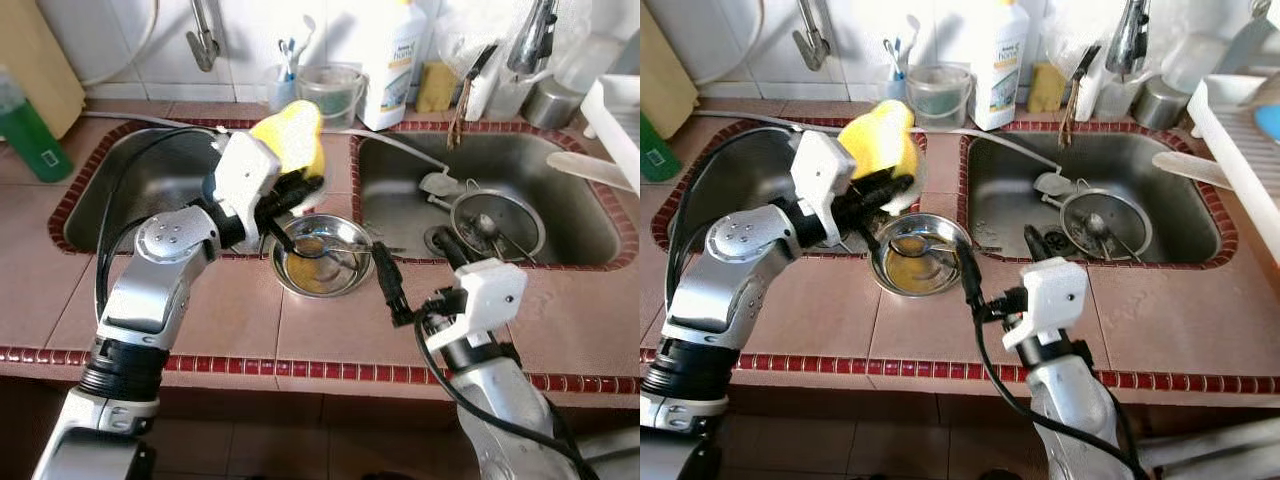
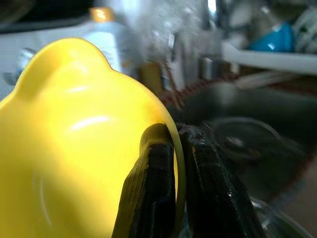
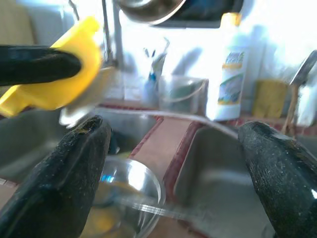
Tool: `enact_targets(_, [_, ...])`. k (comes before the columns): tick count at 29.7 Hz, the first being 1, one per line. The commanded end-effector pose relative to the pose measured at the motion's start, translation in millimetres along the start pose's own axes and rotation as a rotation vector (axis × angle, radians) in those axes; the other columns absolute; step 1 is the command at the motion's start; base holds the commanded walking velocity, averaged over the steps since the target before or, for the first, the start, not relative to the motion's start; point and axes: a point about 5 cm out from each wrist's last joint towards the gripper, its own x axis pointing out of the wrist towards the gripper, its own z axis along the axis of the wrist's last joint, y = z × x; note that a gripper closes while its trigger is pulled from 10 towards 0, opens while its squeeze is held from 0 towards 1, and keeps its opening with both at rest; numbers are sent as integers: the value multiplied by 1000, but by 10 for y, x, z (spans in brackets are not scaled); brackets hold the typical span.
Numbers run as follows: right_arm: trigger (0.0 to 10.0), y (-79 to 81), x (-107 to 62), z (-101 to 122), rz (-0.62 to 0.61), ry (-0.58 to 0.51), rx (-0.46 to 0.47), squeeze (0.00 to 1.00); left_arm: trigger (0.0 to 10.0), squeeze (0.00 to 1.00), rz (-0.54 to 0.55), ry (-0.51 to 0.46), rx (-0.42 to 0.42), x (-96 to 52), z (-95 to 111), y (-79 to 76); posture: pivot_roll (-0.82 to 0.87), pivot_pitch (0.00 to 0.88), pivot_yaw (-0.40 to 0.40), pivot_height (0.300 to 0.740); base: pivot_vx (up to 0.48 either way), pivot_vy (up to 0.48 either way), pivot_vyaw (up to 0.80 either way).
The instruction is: Kitchen organization
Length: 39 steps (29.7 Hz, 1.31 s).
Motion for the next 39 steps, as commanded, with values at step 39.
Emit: enact_targets(39, [10000, -475, 285, -342, -349, -65, -93, 0, 10000, 0, 433, 30, -167, -241, -754, -124, -225, 9, -8, 732, 0, 0, 0])
